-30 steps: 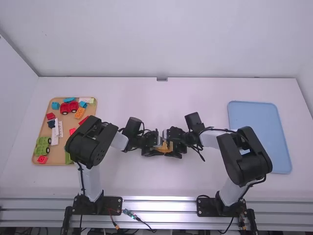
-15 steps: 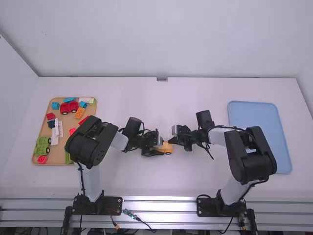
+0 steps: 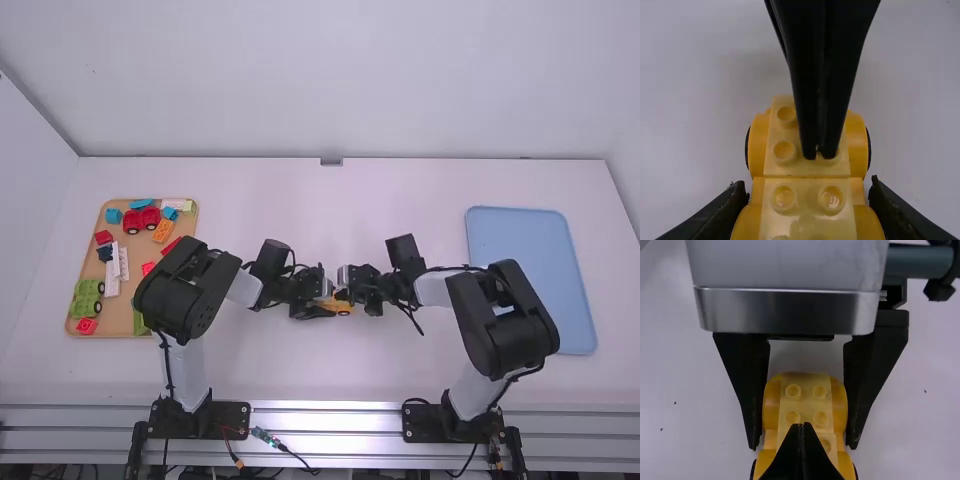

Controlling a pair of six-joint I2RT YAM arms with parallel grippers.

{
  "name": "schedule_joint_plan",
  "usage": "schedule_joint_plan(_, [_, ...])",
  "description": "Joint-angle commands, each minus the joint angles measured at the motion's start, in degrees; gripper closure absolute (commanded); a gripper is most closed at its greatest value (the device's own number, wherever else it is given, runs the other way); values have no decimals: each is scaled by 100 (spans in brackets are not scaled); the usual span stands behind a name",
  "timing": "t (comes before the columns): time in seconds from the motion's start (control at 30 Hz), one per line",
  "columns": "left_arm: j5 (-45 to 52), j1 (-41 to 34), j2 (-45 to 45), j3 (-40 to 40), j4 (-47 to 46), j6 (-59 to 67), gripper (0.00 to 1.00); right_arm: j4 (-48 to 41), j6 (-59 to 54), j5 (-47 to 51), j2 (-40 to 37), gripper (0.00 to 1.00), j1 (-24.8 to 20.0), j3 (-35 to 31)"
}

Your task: Assemble lego blocks to make yellow taxi

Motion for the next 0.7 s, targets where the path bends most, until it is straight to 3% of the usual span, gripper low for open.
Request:
schedule_joint_plan(0.0, [-4, 11, 46, -72, -28, -13, 50, -42, 166, 201, -39, 100, -33, -105])
schedule_joint_plan(0.23, [-4, 11, 46, -72, -22, -13, 50, -42, 160, 240, 168, 100, -127, -116])
schedule_joint_plan(0.4, [-4, 13, 46, -72, -9, -17, 50, 83, 267, 289, 898, 100, -129, 129])
schedule_joint_plan(0.67, [-7, 11, 46, -72, 22, -15, 50, -1121, -435, 264, 1067, 100, -72, 726])
